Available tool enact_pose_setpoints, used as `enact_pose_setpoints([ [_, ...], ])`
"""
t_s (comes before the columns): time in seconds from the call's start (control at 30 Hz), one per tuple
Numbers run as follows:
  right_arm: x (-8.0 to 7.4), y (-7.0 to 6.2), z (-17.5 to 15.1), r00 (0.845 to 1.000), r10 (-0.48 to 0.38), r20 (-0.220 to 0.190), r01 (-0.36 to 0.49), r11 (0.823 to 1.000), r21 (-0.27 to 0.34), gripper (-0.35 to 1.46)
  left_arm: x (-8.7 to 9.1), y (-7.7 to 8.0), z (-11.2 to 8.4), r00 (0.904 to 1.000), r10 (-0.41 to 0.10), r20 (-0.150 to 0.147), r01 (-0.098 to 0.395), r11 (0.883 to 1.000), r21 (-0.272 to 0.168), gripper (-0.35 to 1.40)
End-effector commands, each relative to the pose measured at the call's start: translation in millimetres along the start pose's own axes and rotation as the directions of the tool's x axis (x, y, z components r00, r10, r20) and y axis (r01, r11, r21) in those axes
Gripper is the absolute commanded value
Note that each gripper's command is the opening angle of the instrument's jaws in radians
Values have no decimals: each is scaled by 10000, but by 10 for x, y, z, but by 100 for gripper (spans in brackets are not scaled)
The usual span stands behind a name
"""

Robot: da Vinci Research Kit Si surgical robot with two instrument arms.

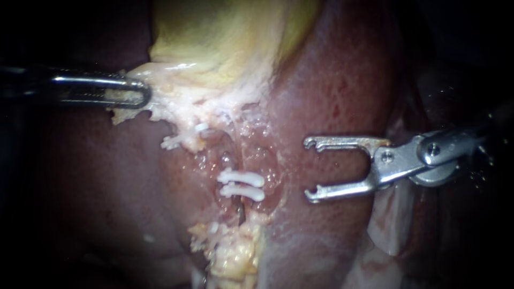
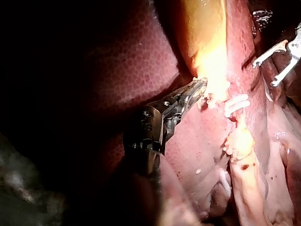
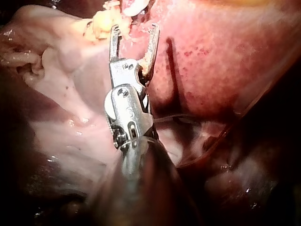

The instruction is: Going back second clip right tube

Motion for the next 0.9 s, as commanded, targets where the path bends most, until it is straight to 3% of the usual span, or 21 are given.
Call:
enact_pose_setpoints([
  [0.03,2,-1,0,9999,-45,144,45,10000,14,50,-2,-1,3,10000,9,-6,-9,10000,18,-35],
  [0.1,3,-2,-2,9994,-114,316,113,9999,56,50,-4,-3,7,10000,26,-17,-26,10000,38,-35],
  [0.57,2,-3,-5,9994,-121,315,119,9999,65,50,-24,-5,69,9997,177,170,-174,9997,-149,-35],
  [0.9,1,-3,-5,9994,-125,316,123,9999,62,50,-25,-5,71,9996,206,203,-201,9995,-230,-35],
])
